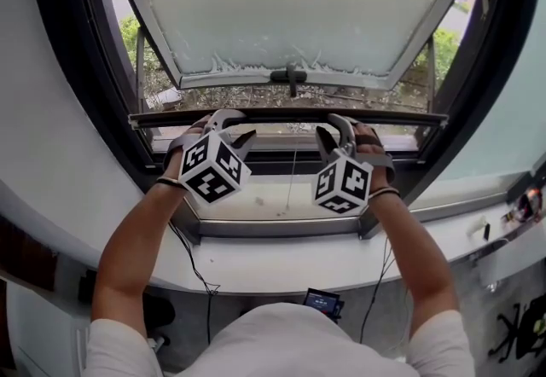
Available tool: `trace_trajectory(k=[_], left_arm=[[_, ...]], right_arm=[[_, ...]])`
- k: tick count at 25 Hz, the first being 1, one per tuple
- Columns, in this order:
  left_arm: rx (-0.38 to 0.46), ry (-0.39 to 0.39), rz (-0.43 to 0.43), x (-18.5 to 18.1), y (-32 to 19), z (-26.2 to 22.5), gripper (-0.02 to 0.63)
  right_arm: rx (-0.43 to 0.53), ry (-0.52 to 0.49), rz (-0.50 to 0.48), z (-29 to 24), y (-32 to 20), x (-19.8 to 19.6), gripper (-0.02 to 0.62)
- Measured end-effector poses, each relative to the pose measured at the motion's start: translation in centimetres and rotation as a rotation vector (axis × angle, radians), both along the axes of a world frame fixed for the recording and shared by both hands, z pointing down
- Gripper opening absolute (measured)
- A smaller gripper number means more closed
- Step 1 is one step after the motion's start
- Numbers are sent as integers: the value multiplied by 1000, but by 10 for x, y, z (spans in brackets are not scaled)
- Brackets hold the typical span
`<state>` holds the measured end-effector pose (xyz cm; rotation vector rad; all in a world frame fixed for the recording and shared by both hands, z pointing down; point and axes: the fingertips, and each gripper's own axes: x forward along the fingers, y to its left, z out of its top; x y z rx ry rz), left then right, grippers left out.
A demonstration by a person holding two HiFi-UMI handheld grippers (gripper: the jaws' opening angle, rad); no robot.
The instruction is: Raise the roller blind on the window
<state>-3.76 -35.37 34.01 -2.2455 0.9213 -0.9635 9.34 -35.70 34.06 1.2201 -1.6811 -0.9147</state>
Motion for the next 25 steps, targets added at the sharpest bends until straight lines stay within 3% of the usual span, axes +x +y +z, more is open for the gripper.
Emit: trace_trajectory(k=[3,14,25], left_arm=[[-1,3,1,0,0,-2,123],[62,71,-7,-1,-2,-46,123],[64,105,-11,-2,-3,-72,110]], right_arm=[[7,-41,-1,-3,1,0,104],[41,-378,-59,-29,37,-3,104],[-71,-555,-46,19,75,5,104]])
